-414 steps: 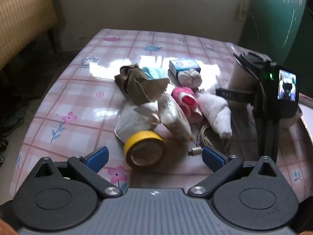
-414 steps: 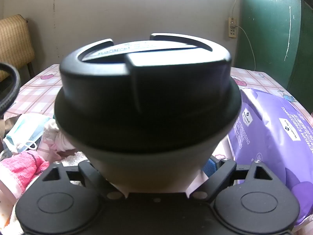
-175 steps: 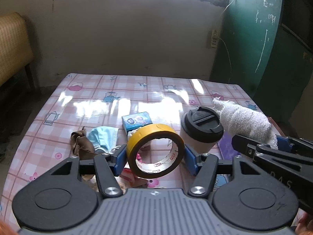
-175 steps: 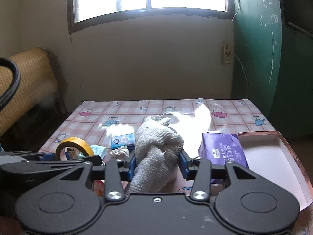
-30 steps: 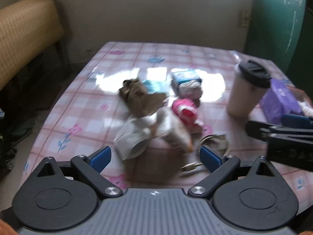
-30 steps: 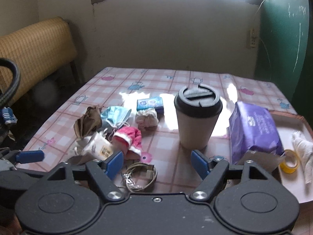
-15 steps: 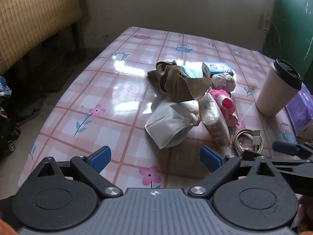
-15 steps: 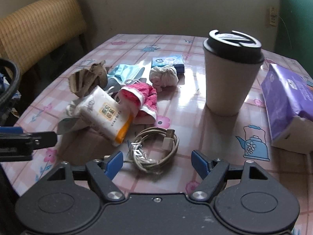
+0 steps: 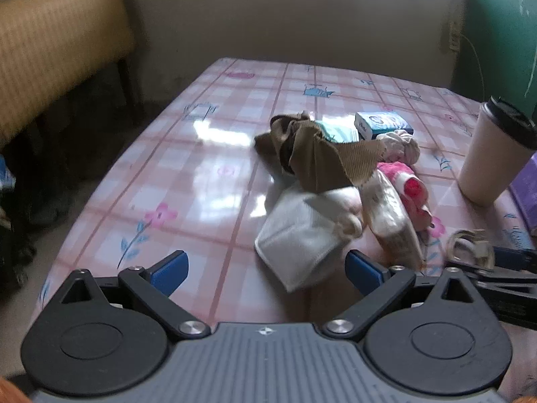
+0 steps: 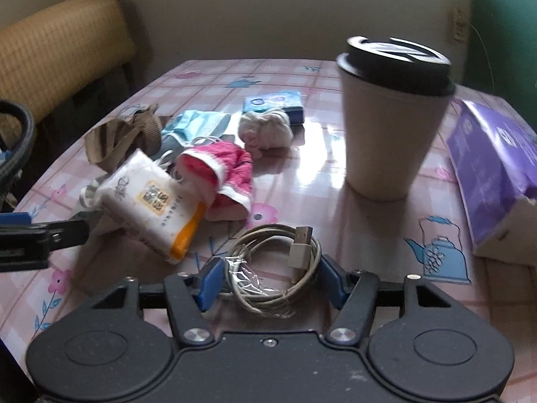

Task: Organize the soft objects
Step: 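Grasp the white face mask with the left tool while the right tool grasps the coiled cable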

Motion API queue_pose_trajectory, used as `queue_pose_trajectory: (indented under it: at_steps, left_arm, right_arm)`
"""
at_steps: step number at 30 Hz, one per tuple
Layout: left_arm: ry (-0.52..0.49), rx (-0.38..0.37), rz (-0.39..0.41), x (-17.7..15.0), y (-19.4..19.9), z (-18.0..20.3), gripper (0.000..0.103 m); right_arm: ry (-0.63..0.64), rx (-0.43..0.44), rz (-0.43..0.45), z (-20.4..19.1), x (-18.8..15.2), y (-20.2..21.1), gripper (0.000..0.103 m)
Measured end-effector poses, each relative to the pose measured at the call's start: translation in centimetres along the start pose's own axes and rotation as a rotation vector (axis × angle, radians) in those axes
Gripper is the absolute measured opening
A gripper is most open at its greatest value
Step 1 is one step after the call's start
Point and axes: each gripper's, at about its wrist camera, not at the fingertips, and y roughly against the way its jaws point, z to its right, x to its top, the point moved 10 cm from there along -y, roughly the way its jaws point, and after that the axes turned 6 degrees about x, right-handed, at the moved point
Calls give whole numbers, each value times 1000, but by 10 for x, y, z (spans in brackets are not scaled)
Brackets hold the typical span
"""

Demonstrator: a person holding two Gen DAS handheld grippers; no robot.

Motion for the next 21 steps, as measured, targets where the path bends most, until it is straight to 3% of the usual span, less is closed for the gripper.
queue_pose_trajectory:
  at_steps: [9, 10, 11, 12, 14, 21]
  left_arm:
    - [-150, 1, 110, 24, -31, 32, 100]
    - [-158, -5, 119, 25, -32, 34, 92]
    - [-158, -26, 128, 27, -31, 37, 71]
    - [-152, -60, 118, 26, -30, 39, 58]
    - [-139, -61, 109, 25, -27, 37, 49]
    - [-75, -181, 57, 11, 15, 32, 43]
  right_arm:
    - [-10, 13, 31, 3, 6, 22, 74]
    - [-7, 14, 35, 2, 7, 25, 74]
    - [-6, 15, 38, 1, 8, 26, 74]
    - [-5, 14, 41, 1, 8, 28, 74]
    - [-4, 15, 47, 0, 10, 30, 74]
    - [17, 40, 81, -13, 17, 48, 74]
